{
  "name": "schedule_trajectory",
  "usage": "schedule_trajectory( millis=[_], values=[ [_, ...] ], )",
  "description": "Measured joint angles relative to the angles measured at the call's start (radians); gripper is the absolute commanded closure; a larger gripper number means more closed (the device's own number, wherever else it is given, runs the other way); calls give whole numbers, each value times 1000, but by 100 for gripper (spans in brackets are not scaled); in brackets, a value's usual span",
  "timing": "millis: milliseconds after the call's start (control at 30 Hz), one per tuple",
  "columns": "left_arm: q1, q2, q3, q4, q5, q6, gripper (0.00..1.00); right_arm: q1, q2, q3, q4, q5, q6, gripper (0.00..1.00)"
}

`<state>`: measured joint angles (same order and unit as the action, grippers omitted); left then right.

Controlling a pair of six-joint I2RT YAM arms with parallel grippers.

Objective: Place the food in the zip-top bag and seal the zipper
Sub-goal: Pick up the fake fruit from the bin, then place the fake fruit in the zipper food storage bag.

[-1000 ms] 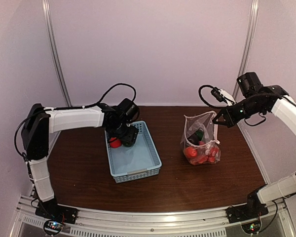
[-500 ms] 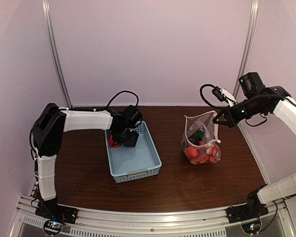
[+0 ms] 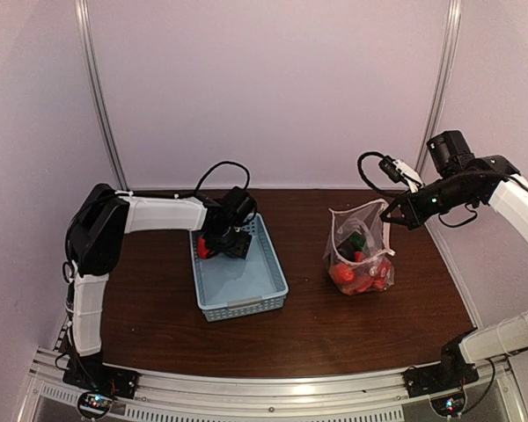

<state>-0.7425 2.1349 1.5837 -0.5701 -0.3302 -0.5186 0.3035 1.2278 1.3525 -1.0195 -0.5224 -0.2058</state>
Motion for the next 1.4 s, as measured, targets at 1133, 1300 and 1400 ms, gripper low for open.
schedule_trajectory(
  millis=[1133,1300,1400],
  values=[
    [-155,-433,-109,137,230,20,61,0,5,1,6,7,3,100],
    [-269,-435,-45,220,425,42,62,0,8,14,4,17,5,100],
    [-303,-418,-4,274,546,39,62,0,8,26,4,26,8,100]
  ],
)
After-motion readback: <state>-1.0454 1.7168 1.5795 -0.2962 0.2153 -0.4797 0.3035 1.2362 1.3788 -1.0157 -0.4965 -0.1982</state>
